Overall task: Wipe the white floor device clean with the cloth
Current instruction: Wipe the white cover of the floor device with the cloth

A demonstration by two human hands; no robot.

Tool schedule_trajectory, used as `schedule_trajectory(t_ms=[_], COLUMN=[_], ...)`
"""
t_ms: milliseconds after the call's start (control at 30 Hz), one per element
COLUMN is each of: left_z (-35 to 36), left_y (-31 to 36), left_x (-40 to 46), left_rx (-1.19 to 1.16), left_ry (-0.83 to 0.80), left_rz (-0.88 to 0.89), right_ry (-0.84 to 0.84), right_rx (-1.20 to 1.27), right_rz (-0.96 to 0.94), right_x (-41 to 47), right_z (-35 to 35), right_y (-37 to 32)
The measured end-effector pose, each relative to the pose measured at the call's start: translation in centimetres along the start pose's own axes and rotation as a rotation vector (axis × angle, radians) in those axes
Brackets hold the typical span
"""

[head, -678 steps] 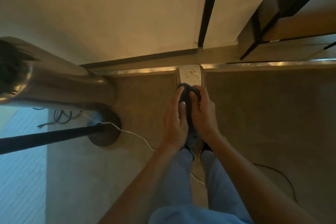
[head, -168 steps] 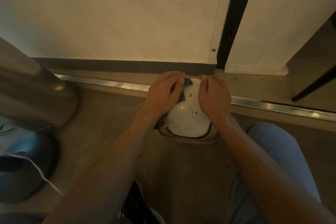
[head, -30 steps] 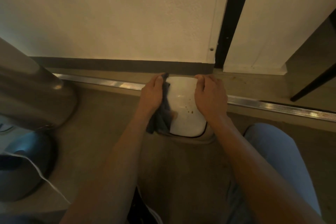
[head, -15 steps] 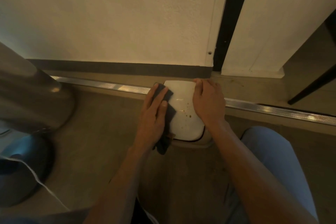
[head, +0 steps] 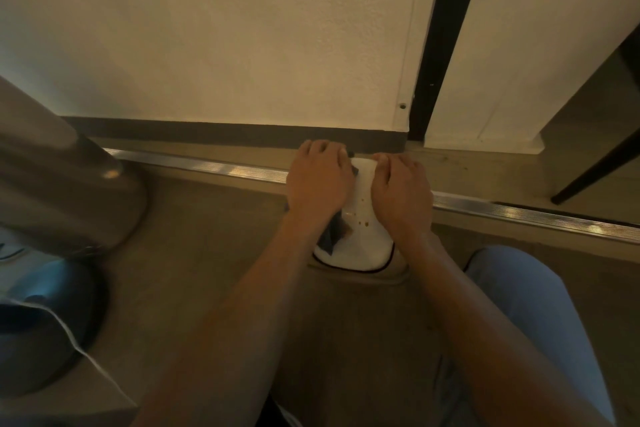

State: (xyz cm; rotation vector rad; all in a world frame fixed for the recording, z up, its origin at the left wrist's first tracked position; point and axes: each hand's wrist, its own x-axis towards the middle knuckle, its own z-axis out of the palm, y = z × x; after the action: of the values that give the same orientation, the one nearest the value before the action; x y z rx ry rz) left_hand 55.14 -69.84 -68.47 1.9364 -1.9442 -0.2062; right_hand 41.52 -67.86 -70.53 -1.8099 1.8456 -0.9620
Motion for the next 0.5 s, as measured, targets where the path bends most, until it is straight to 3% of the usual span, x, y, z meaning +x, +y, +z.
schedule_trajectory(t_ms=[100,167,267,400,500], left_z=[1.1,1.5,1.2,0.1,-0.9], left_y=[-0.6,-1.8,-2.7,-2.7,-2.2], left_x=[-4.5,-7.3,-8.8,-5.5,-1.9], left_rx=[0.041,-0.006,-0.187,-0.489,-0.406], left_ry=[0.1,0.103,0.14,0.085,0.001], left_rz=[0.237,0.272,0.137,-0.22,-0.336], right_ry=[0.01,0.015,0.022,0.01,0.014], right_rx=[0.007,0.027,0.026,0.042,0.029], right_rz=[-0.025,-0.014,0.002,-0.003,0.006], right_x=[0.0,0.0,-0.1,-0.1,-0.1], right_z=[0.0,-0.2,-0.2,-0.3,-0.1], right_y=[0.2,0.1,0.0,-0.1,-0.2])
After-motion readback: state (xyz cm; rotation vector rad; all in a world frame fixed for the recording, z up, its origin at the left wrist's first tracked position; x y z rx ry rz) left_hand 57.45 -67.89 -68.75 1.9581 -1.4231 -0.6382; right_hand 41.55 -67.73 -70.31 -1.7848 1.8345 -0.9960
